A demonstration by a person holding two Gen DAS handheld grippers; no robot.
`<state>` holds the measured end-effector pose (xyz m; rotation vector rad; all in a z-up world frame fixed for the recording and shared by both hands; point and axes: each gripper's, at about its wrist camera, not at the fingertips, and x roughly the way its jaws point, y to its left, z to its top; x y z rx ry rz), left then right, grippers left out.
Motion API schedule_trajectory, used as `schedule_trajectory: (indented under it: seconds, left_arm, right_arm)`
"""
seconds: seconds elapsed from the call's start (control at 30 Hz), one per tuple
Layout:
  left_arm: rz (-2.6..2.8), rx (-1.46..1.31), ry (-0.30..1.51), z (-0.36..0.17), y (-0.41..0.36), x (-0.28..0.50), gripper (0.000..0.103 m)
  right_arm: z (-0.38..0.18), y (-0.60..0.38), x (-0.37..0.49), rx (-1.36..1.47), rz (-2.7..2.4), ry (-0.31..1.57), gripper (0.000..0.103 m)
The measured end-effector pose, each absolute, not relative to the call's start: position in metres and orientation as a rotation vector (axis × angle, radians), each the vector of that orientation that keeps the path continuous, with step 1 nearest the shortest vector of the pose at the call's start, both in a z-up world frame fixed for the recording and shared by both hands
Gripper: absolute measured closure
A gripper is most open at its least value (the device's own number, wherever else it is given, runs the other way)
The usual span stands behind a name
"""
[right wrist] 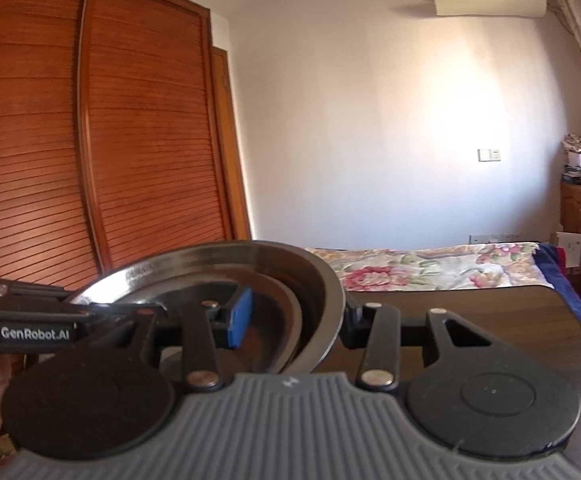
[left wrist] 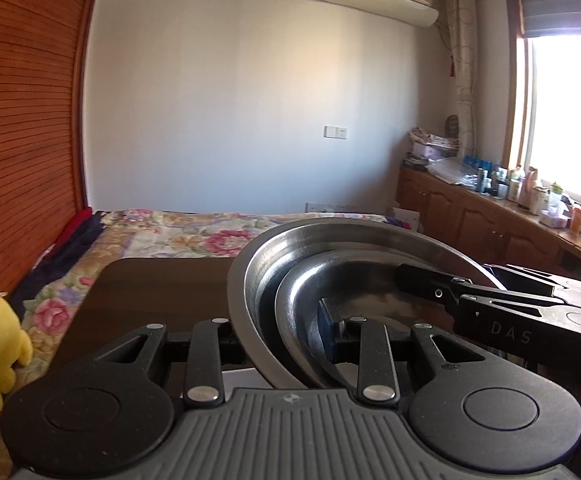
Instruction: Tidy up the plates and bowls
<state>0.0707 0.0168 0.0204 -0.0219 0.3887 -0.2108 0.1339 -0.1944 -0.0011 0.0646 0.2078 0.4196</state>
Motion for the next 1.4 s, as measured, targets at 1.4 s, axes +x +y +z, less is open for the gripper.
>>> schedule_trajectory:
  seconds: [1.4]
  left_arm:
    - [-0.133,-0.075,0.535,-0.048,0.053,0.083,0.071]
  right_arm:
    - [-0.05,-0.145,0.147,-0.006,0.459,0.371,0.057]
